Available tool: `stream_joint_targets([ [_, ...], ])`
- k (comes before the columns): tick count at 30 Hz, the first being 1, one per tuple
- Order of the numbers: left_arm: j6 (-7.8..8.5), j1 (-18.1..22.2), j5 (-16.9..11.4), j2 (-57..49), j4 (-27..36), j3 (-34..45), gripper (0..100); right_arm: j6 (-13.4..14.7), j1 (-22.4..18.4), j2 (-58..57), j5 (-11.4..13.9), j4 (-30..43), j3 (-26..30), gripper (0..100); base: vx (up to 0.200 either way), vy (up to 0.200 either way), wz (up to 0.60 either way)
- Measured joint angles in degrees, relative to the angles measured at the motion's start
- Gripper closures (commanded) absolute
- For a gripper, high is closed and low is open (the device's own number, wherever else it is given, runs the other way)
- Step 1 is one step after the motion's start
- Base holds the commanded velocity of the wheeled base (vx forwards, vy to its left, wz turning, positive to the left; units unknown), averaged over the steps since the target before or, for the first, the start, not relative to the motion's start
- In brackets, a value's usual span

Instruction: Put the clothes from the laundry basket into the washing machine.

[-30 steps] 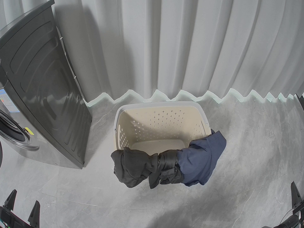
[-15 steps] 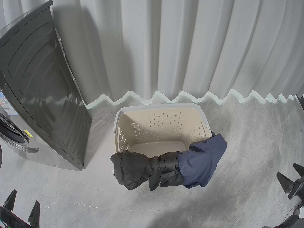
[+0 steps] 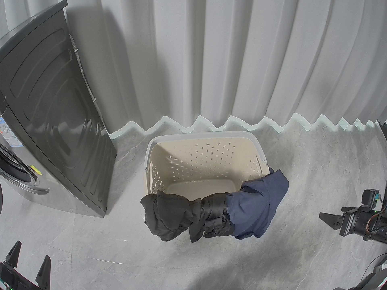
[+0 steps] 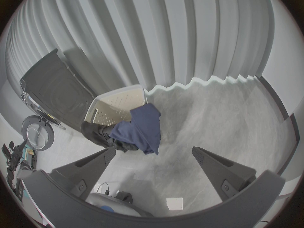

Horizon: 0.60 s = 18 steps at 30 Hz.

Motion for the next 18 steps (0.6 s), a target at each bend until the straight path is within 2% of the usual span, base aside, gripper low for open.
stream_joint_targets([
  [10,0.02,0.00,0.00,0.00,0.00,0.00,0,-0.15,4.07,10.64,0.02,-2.41,-1.56,0,0.000,0.000,0.00],
  [18,0.00,0.00,0.00,0.00,0.02,0.00,0,0.00,6.12,21.67,-0.01,-9.09,-3.58,0,0.000,0.000,0.00],
])
